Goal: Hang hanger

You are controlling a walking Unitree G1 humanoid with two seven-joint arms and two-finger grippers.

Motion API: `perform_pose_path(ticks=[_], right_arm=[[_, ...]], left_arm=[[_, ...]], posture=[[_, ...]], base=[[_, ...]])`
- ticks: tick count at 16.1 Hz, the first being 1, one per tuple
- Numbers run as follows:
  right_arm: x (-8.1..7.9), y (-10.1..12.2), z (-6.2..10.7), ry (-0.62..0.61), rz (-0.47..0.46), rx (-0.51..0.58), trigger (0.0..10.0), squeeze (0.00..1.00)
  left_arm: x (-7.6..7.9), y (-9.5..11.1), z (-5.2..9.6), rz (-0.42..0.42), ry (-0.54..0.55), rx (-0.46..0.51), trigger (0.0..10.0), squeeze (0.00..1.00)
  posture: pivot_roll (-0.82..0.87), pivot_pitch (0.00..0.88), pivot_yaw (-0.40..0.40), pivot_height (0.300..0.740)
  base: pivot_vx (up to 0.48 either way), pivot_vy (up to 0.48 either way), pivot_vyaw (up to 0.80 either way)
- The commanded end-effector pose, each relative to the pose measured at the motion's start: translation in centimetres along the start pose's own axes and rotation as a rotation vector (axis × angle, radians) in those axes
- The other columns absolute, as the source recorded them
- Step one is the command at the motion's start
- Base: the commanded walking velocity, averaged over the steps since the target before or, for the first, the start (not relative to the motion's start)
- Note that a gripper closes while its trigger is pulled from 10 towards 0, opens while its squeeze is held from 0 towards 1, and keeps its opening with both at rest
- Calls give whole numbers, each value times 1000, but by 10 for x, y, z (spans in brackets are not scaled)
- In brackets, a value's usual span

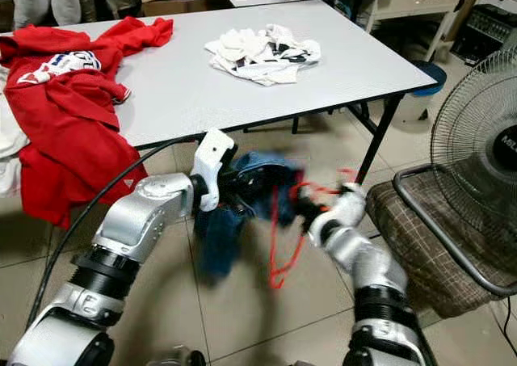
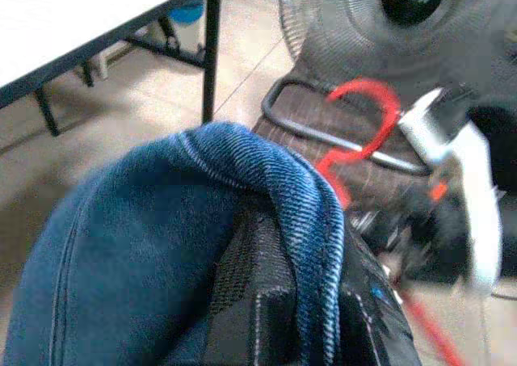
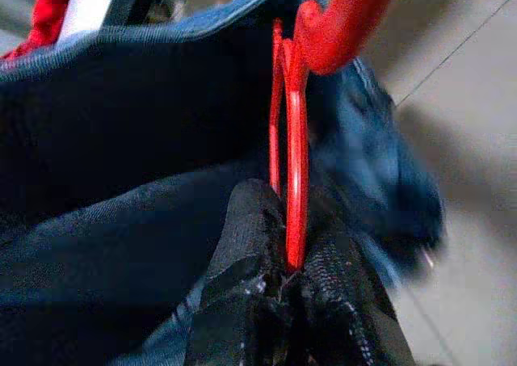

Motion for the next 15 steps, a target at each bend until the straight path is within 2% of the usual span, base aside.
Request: perform_pose_path(ticks=[1, 3, 5, 7, 9, 13, 14, 15], right_arm=[[-4, 10, -2, 9, -69, 45, 10000, 0], [-11, 31, -3, 58, -243, 148, 10000, 0], [-14, 46, -2, 82, -318, 213, 10000, 0], [-12, 70, -1, 96, -463, 329, 10000, 0], [-13, 87, 0, 99, -556, 409, 10000, 0], [-22, 105, -2, 110, -596, 482, 10000, 0], [-20, 106, -4, 58, -514, 478, 10000, 0], [-21, 104, -8, -3, -395, 469, 10000, 0]], left_arm=[[8, 23, 1, -40, -48, 71, 0, 0], [17, 14, 5, -75, -100, 32, 0, 0], [21, 6, 8, -99, -126, 4, 0, 0], [24, -1, 13, -113, -152, -31, 0, 0], [25, -1, 13, -113, -155, -37, 0, 0], [22, -4, 10, -103, -144, -48, 0, 0], [23, -1, 10, -95, -152, -33, 0, 0], [27, 12, 8, -38, -162, 16, 0, 0]], posture=[[-3, 0, 16, 740], [2, 0, 14, 740], [10, 0, 10, 740], [19, 0, 7, 740], [23, 0, 5, 740], [23, 0, 4, 740], [22, 0, 3, 740], [19, 0, 3, 740]], base=[[0, 0, 0], [0, 0, 0], [0, 0, 0], [0, 0, 0], [0, 0, 0], [0, 0, 0], [0, 0, 0], [0, 0, 0]])
Point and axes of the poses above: a point about 5 cm out from each wrist's last joint towards the gripper, its own z axis pointing back from the gripper into the wrist, its own y axis along the axis of the wrist's last joint, x = y × z, the point moved 6 cm from there along -z, pointing out of the wrist towards the gripper, and after that the axes turned 5 degrees about -z, right-handed, at the moved point
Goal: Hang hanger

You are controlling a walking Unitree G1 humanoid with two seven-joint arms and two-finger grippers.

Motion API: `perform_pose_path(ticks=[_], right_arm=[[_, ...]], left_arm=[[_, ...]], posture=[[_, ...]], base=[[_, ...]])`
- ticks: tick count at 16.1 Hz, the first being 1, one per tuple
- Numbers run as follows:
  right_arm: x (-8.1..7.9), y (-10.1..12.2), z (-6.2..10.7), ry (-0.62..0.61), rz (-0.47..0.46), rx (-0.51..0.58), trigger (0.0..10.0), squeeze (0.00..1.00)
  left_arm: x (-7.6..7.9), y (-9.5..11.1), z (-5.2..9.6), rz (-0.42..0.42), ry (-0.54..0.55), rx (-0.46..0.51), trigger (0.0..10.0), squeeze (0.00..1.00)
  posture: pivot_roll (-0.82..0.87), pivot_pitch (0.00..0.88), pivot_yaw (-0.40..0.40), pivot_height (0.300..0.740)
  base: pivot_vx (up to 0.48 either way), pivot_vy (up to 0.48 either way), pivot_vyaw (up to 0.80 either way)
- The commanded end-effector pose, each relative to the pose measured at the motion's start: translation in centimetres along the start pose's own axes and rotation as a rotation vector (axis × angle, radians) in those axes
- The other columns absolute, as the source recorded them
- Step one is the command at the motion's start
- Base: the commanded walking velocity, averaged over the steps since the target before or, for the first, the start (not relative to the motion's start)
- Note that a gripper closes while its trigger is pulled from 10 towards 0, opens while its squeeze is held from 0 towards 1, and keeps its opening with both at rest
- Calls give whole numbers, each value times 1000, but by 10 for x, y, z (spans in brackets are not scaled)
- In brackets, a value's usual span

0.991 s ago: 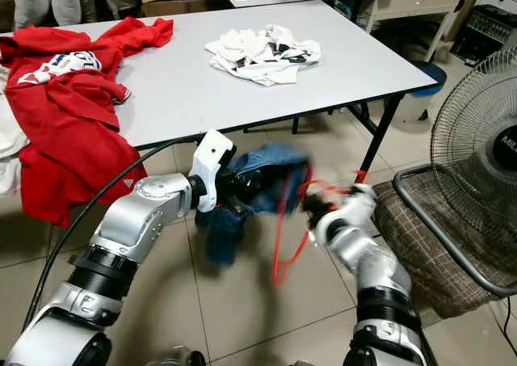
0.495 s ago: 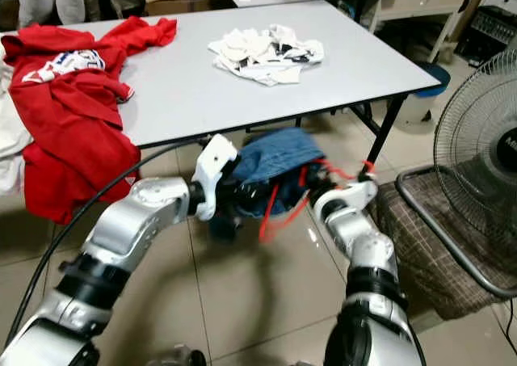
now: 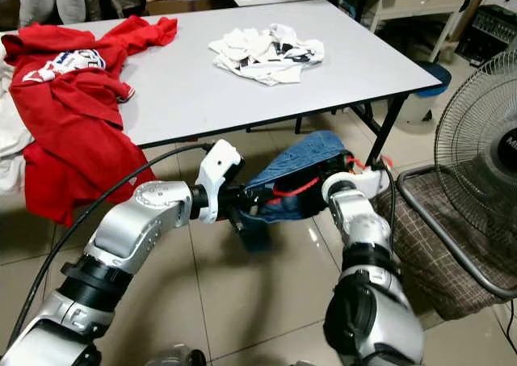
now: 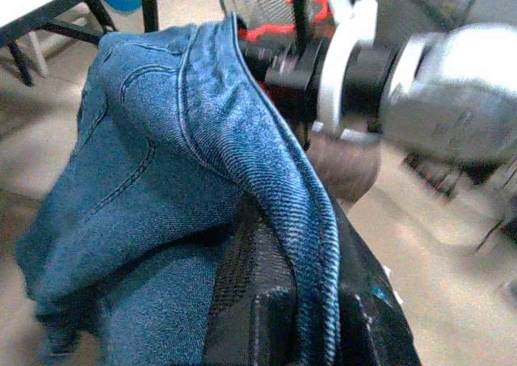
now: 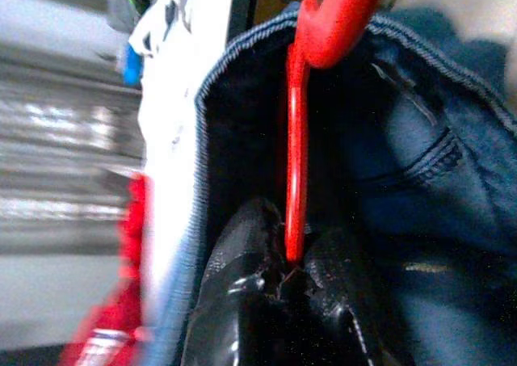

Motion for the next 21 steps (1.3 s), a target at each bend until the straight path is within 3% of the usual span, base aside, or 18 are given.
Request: perform_pose_path(ticks=[1, 2, 4, 6, 9, 10, 11, 13, 15, 16, 19, 20, 21], right_arm=[[-8, 8, -3, -9, 99, 54, 10000, 0], [-10, 3, -5, -23, 157, 59, 10000, 0], [-16, -3, -8, -37, 179, 81, 10000, 0], [-15, -8, -9, -65, 239, 84, 10000, 0], [-2, -31, -7, -88, 471, 8, 10000, 0], [0, -40, -6, -62, 469, -50, 10000, 0], [0, -47, -4, -17, 482, -104, 10000, 0], [1, -48, 4, 41, 515, -170, 10000, 0], [1, -45, 10, 67, 533, -191, 10000, 0], [-2, -36, 21, 109, 544, -205, 10000, 0], [-17, -14, 45, 186, 516, -192, 10000, 0], [-19, -12, 48, 192, 510, -190, 10000, 0], [-32, -5, 68, 251, 507, -207, 10000, 0]], left_arm=[[7, 31, -2, 12, -37, 82, 0, 0], [14, 43, -6, 52, -66, 112, 0, 0], [24, 67, -10, 145, -117, 180, 0, 0], [24, 86, -9, 217, -136, 236, 0, 0], [6, 118, -3, 343, -97, 330, 353, 0], [-6, 115, -1, 303, -40, 316, 667, 0], [-24, 106, 1, 262, 57, 282, 39, 0], [-64, 91, 9, 258, 262, 249, 0, 0], [-80, 81, 15, 235, 343, 215, 0, 0], [-93, 60, 22, 141, 409, 130, 0, 0], [-99, 11, 28, 23, 425, -26, 0, 0], [-100, 5, 28, 10, 430, -45, 0, 0], [-105, -35, 34, -32, 466, -164, 0, 0]], posture=[[19, 0, 2, 740], [19, 0, 1, 740], [15, 0, -1, 740], [13, 0, -3, 740], [12, 0, -7, 740], [14, 0, -8, 740], [13, 0, -7, 740], [12, 0, -6, 740], [10, 0, -4, 740], [10, 0, -3, 740], [1, 0, 6, 740], [-2, 0, 7, 740], [-11, 0, 11, 740]], base=[[0, 0, 0], [0, 0, 0], [0, 0, 0], [0, 0, 0], [0, 0, 0], [0, 0, 0], [0, 0, 0], [0, 0, 0], [0, 0, 0], [0, 0, 0], [0, 0, 0], [0, 0, 0], [0, 0, 0]])
Point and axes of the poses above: a point about 5 cm out from each wrist's last joint towards the gripper, its own z axis pointing back from the gripper into the wrist, its own y axis along the axis of the wrist's last joint, x = y × z, the point moved 6 cm from there along -z, pointing out of the wrist towards the gripper, and after that the axes turned 5 degrees about -z, right-handed, at the moved point
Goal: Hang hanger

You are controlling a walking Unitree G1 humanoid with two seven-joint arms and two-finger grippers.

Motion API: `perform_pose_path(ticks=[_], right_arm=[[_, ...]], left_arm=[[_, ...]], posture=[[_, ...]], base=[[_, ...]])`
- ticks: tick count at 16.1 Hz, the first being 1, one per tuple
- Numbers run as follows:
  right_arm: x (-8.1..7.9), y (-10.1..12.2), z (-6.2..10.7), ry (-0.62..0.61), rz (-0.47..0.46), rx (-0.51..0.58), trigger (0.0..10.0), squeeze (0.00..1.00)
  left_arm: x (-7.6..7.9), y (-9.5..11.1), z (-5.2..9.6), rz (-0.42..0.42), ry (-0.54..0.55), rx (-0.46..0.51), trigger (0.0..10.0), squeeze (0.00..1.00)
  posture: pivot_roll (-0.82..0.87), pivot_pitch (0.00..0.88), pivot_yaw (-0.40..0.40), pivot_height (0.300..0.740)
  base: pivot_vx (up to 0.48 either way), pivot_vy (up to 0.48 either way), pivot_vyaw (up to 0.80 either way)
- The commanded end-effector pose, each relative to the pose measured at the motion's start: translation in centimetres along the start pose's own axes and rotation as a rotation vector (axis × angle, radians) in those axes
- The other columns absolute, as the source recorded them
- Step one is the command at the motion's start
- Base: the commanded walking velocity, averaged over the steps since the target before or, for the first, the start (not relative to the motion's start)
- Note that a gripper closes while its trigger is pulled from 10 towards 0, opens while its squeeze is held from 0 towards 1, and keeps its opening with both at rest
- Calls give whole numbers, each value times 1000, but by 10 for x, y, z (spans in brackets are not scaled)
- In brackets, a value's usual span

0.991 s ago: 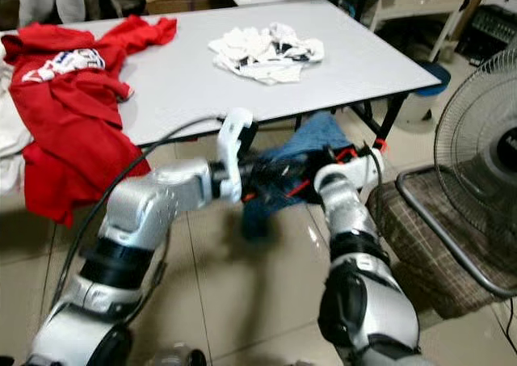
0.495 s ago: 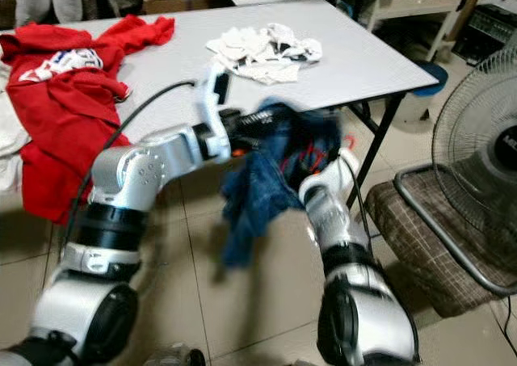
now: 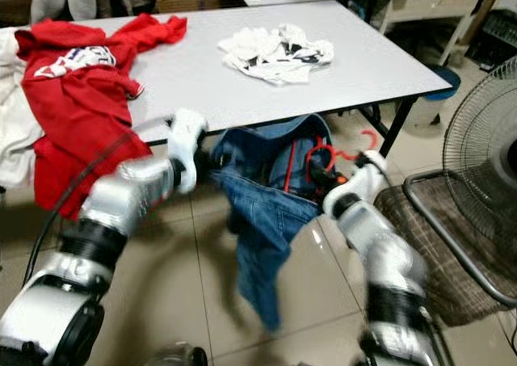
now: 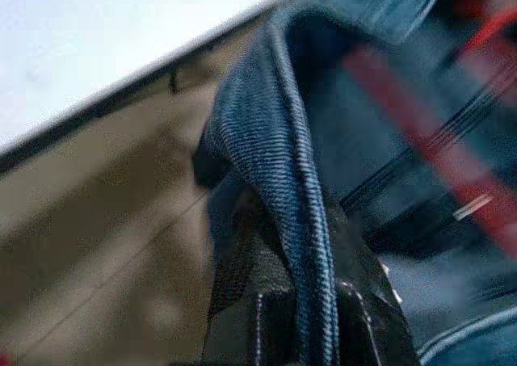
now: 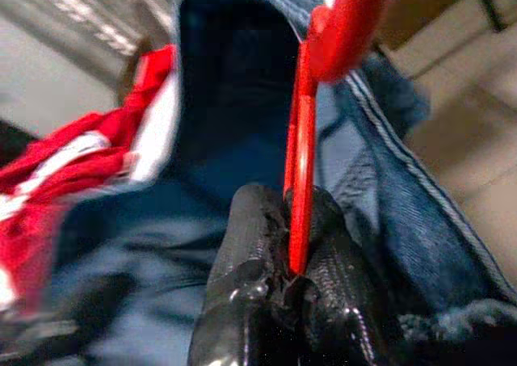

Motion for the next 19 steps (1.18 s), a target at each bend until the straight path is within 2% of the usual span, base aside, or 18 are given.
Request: perform_pose_path(ticks=[1, 5, 6, 7, 8, 9, 11, 14, 16, 18, 19], right_arm=[[-12, 16, 11, 41, 10, 25, 10000, 0], [-27, 15, 25, 89, 18, 0, 10000, 0], [-26, 15, 27, 74, 15, 1, 10000, 0], [-25, 14, 30, 60, 13, -3, 10000, 0], [-21, 12, 32, 35, 36, -15, 10000, 0], [-11, 5, 34, -21, 107, -50, 10000, 0], [0, -6, 38, -77, 175, -101, 10000, 0], [9, -13, 43, -112, 246, -131, 10000, 0], [12, -9, 45, -117, 281, -92, 10000, 0], [19, -9, 49, -127, 397, -87, 10000, 0], [23, -11, 50, -131, 431, -95, 10000, 0]], left_arm=[[-6, -21, 1, -42, 27, -55, 0, 0], [20, -58, -4, -32, -53, -107, 0, 0], [32, -69, -6, -29, -92, -111, 2863, 0], [39, -73, -8, -26, -106, -91, 10000, 0], [48, -70, -7, 85, -162, -48, 10000, 451], [50, -62, -4, 158, -192, 16, 10000, 1000], [49, -60, 0, 168, -199, 48, 10000, 1000], [44, -72, 9, 166, -191, 51, 10000, 1000], [31, -83, 17, 140, -120, 57, 10000, 1000], [11, -84, 32, 144, -15, 105, 10000, 1000], [3, -83, 38, 147, 24, 121, 10000, 957]], posture=[[-18, 0, 13, 740], [-38, 0, 20, 740], [-42, 0, 21, 740], [-49, 0, 25, 740], [-57, 0, 29, 740], [-59, 0, 31, 740], [-59, 0, 28, 740], [-58, 0, 23, 740], [-55, 0, 18, 740], [-58, 0, 21, 740], [-55, 0, 20, 740]], base=[[0, 0, 0], [0, 0, 0], [0, 0, 0], [0, 0, 0], [0, 0, 0], [0, 0, 0], [0, 0, 0], [0, 0, 0], [0, 0, 0], [0, 0, 0], [0, 0, 475]])
Point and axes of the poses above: a point about 5 cm out from each wrist's last joint towards the gripper, its own z axis pointing back from the gripper into the wrist, its own y axis along the axis of the wrist's last joint, x = y × z, the point moved 6 cm from there along -z, pointing out of the wrist towards the gripper, and after that the axes turned 5 degrees about -z, right-handed, at the moved point
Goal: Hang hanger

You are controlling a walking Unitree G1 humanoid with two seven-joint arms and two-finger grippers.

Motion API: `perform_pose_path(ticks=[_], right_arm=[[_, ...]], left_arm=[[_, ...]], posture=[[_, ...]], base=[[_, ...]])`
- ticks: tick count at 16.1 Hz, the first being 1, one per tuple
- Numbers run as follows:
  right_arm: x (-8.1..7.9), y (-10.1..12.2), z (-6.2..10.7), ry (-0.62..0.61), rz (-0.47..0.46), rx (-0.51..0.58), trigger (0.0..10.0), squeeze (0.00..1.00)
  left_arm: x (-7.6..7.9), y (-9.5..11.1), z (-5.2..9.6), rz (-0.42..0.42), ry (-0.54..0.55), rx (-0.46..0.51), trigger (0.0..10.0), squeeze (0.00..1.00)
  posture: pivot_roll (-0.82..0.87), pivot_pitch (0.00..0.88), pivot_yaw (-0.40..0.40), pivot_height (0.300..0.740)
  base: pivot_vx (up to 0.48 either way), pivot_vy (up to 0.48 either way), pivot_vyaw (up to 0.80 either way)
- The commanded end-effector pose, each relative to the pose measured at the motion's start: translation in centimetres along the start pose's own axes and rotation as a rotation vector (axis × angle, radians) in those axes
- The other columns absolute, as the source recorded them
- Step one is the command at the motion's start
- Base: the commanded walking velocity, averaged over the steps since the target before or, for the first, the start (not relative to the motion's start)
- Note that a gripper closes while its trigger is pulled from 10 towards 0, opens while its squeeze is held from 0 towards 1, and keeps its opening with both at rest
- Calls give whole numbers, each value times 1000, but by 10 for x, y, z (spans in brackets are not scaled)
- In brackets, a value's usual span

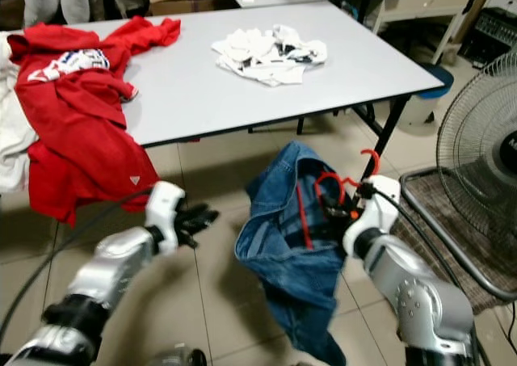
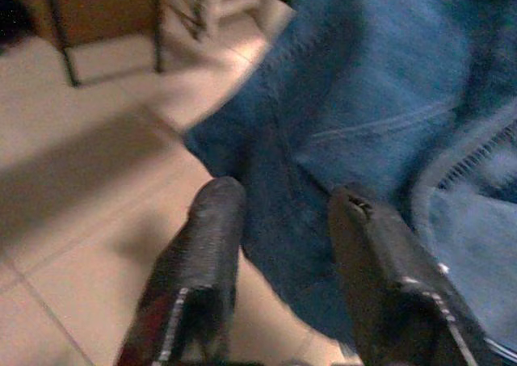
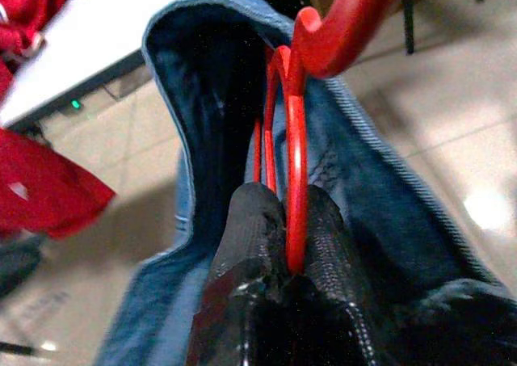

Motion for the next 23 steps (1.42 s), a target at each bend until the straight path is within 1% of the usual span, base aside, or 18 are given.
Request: perform_pose_path(ticks=[1, 2, 3, 4, 5, 7, 8, 9, 10, 11, 12, 14, 15, 18, 19, 21, 23], right_arm=[[2, -2, 0, 0, 85, 9, 10000, 0], [4, -13, -1, -3, 161, -21, 10000, 0], [10, -36, -2, -2, 242, -83, 10000, 0], [13, -42, -2, -5, 264, -96, 10000, 0], [17, -47, -2, -12, 290, -107, 10000, 0], [20, -53, -4, -10, 381, -107, 10000, 0], [19, -57, -8, 5, 395, -93, 10000, 0], [17, -56, -10, 17, 391, -73, 10000, 0], [15, -56, -11, 24, 389, -65, 10000, 0], [13, -55, -12, 32, 390, -61, 10000, 0], [4, -55, -16, 74, 388, -43, 10000, 0], [-4, -57, -17, 118, 420, -39, 10000, 0], [-6, -57, -18, 142, 439, -37, 10000, 0], [-5, -56, -16, 155, 453, -33, 10000, 0], [-5, -57, -16, 158, 451, -34, 10000, 0], [-6, -63, -15, 165, 445, -41, 10000, 0], [-8, -64, -17, 169, 432, -31, 10000, 0]], left_arm=[[-13, 10, 9, 2, 62, 46, 10000, 588], [-20, 17, 16, 0, 102, 75, 10000, 0], [-32, 26, 27, -22, 191, 116, 10000, 0], [-35, 28, 31, -13, 225, 127, 10000, 0], [-38, 27, 34, 14, 268, 134, 10000, 0], [-40, 24, 42, 57, 328, 159, 10000, 0], [-43, 19, 47, 65, 394, 171, 10000, 0], [-43, 22, 48, 25, 444, 191, 10000, 0], [-43, 23, 48, -5, 462, 188, 10000, 0], [-41, 22, 47, -15, 448, 174, 10000, 0], [-29, 22, 45, -10, 357, 174, 10000, 0], [-21, 25, 43, -1, 333, 185, 10000, 0], [-17, 30, 40, -14, 329, 198, 10000, 0], [-21, 30, 41, -52, 368, 188, 10000, 0], [-22, 30, 42, -52, 367, 192, 10000, 0], [-15, 30, 45, -56, 341, 193, 10000, 0], [-19, 28, 45, -34, 370, 179, 10000, 0]], posture=[[-48, 0, 18, 740], [-38, 0, 18, 740], [-28, 0, 16, 740], [-20, 0, 14, 740], [-10, 0, 5, 740], [1, 0, -7, 740], [9, 0, 7, 740], [16, 0, -2, 740], [17, 0, -4, 740], [20, 0, -9, 740], [19, 0, -9, 740], [9, 0, 2, 740], [13, 0, -9, 740], [19, 0, -23, 740], [20, 0, -24, 740], [30, 0, -25, 740], [34, 0, -25, 740]], base=[[0, 0, 800], [0, 0, 800], [0, 0, 800], [0, 0, 800], [0, 0, 800], [0, 0, 800], [0, 0, 800], [0, 0, 800], [0, 0, 800], [0, 0, 800], [0, 0, 800], [0, 0, 800], [0, 0, 800], [0, 0, 800], [0, 0, 800], [0, 0, 800], [0, 0, 800]])
Point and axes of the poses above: a point about 5 cm out from each wrist's last joint towards the gripper, its own z axis pointing back from the gripper into the wrist, its own y axis along the axis of the wrist's last joint, x = y × z, the point moved 6 cm from there along -z, pointing out of the wrist towards the gripper, and after that the axes turned 5 degrees about -z, right-handed, at the moved point
